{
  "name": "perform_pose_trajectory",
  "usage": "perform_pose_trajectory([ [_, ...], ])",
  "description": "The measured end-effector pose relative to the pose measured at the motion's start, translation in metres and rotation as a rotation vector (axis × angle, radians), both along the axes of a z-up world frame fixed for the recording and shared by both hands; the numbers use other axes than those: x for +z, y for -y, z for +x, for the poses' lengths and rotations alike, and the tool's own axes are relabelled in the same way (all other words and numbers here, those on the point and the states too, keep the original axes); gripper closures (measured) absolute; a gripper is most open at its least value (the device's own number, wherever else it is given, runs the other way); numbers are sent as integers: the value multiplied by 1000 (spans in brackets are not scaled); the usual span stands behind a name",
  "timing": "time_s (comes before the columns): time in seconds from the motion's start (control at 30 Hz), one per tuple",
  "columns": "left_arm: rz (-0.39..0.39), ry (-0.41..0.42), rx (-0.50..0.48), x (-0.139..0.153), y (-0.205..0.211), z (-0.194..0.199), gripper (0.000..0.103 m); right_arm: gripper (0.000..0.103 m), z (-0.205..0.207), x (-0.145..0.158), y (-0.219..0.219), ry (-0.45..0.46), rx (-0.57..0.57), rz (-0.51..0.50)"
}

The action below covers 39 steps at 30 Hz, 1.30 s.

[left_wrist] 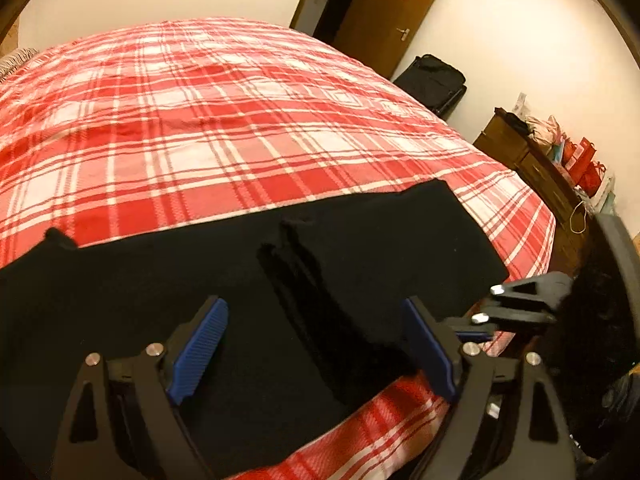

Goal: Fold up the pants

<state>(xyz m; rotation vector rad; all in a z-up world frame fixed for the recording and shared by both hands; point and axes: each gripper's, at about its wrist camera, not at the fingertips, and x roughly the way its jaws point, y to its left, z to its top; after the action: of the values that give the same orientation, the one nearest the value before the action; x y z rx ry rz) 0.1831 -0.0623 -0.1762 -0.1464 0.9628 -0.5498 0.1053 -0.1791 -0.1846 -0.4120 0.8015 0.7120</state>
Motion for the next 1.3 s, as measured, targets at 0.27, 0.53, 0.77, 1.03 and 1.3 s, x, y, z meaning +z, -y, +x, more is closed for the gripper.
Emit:
perform_pose_trajectory([
  [0.27, 32, -59, -18, -13, 28, 15, 50, 71, -10, 22, 47, 85, -67, 210],
  [0.53, 28, -54, -6, -9, 29, 14, 91, 62, -15, 27, 53, 137, -76, 273],
  [0.77, -34, -16, 22, 26, -4, 11, 92, 53, -12, 36, 70, 168, -148, 347],
  [1.03, 11, -52, 116, 22, -52, 11, 92, 50, -8, 32, 67, 154, -157, 337],
  [1.3, 32, -84, 135, -10, -58, 13, 91, 49, 21, -17, 56, -36, -233, 139],
])
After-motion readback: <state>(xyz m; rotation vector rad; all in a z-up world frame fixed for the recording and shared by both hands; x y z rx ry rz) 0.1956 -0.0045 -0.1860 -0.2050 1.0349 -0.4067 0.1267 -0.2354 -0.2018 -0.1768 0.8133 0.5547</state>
